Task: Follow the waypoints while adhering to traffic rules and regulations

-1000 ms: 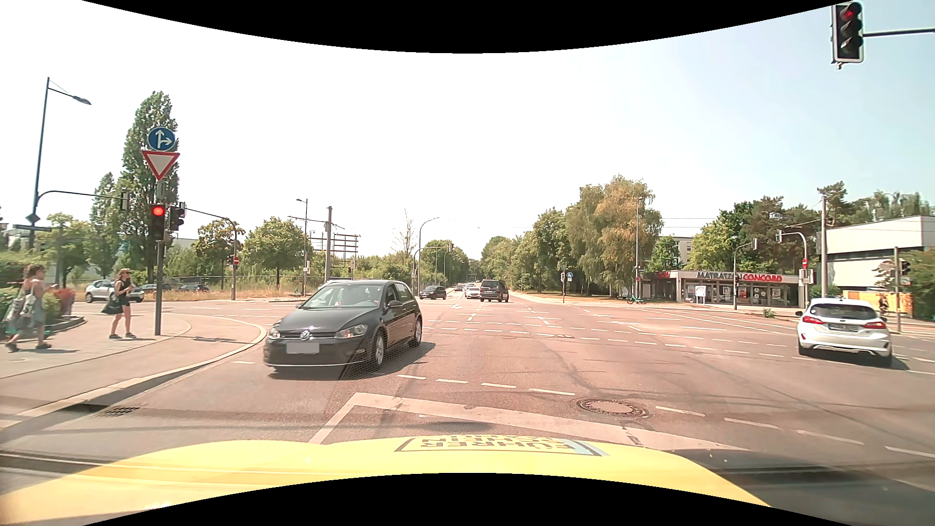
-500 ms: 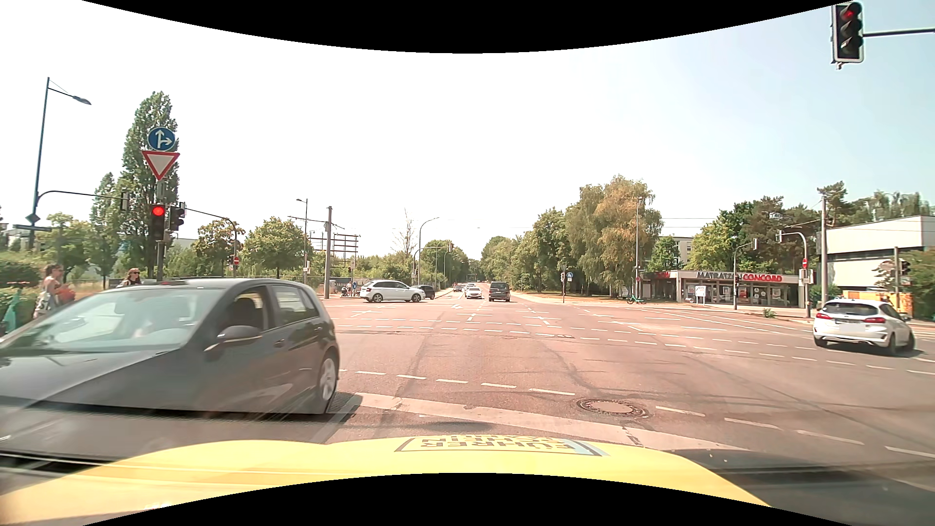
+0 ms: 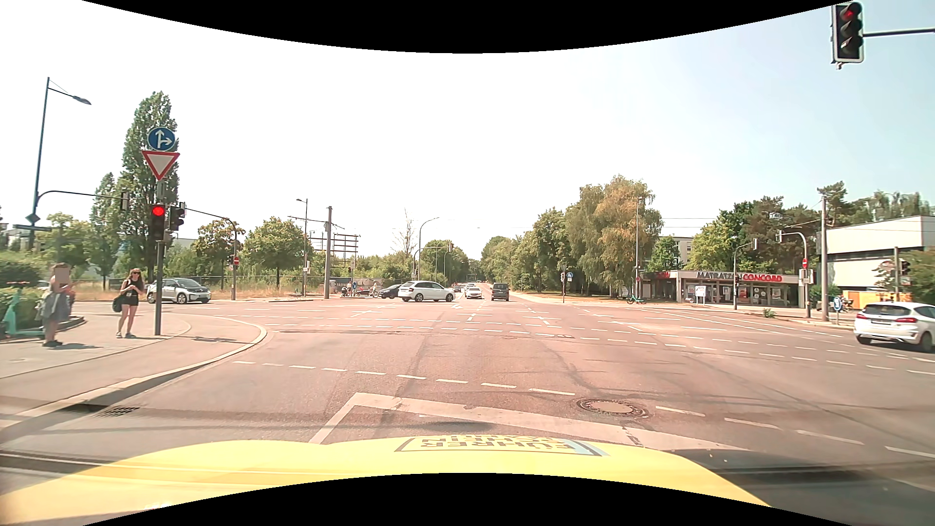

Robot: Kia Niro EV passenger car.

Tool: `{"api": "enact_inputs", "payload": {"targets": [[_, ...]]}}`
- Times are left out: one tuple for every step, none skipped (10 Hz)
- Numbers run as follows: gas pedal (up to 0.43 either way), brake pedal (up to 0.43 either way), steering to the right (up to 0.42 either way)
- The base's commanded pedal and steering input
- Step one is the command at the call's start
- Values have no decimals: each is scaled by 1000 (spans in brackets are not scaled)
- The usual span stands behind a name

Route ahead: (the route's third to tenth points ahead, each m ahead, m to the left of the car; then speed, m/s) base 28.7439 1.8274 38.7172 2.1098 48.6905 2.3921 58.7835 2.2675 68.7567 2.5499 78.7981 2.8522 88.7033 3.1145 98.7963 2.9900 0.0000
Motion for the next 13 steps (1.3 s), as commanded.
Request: {"api": "enact_inputs", "payload": {"targets": [[0, 195, 42], [0, 195, 42], [0, 195, 42], [0, 195, 42], [0, 195, 42], [0, 195, 42], [0, 195, 42], [0, 195, 42], [0, 195, 42], [0, 195, 42], [0, 195, 42], [0, 195, 42], [0, 195, 42]]}}
